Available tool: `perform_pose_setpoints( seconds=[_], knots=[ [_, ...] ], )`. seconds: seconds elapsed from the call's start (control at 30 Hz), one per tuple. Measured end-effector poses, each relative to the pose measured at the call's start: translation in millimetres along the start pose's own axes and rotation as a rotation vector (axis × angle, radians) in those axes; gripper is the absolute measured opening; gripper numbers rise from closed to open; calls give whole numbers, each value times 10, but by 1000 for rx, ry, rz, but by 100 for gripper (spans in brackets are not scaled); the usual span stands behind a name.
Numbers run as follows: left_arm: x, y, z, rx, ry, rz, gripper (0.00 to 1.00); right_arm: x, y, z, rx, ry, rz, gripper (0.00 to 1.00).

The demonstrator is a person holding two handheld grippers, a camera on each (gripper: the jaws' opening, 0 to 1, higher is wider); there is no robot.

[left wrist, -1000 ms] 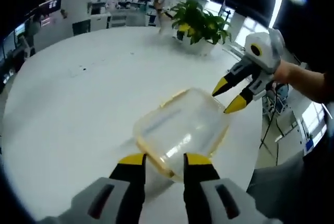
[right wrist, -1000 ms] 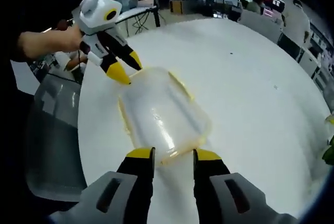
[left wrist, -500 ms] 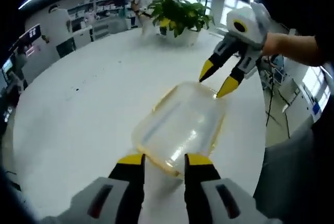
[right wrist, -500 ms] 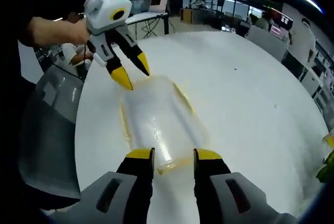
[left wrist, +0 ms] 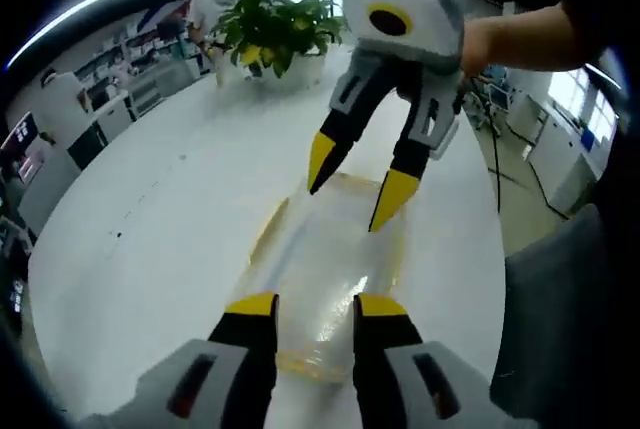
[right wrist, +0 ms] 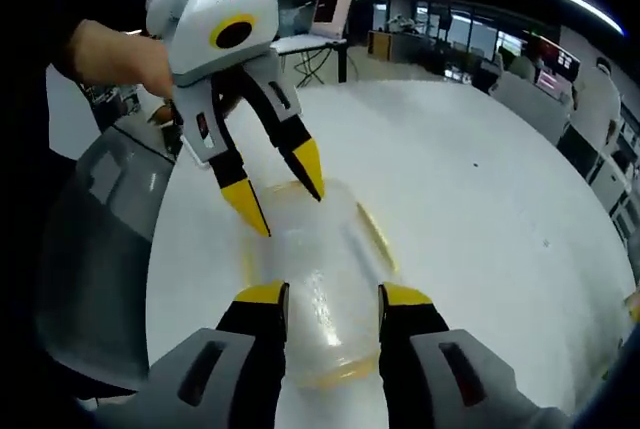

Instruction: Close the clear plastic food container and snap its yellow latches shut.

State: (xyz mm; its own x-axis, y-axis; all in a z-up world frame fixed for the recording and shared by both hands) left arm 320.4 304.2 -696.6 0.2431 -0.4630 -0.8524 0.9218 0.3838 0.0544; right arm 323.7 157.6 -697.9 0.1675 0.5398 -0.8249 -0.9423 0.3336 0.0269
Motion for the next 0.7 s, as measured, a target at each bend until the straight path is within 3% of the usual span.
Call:
perform_pose_setpoints(
  seconds=[0.7],
  knots=[
    [86,-74,133,105,9,-62,25,116,-21,125,-106,16,40,35]
  ],
)
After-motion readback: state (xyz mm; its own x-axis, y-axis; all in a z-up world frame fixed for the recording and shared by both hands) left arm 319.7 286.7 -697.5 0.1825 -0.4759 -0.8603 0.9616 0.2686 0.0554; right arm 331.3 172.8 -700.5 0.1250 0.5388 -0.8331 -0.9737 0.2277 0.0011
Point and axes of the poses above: the point that each gripper's makers call its tool centre point, and the gripper's own axes: x roughly forward along the fingers, y roughly to its left, z roughly out of its top, the point moved 8 cm from there along -x, roughly backward along the fingers, and after that the axes turned 11 degrees about y, right-handed, at the moved point
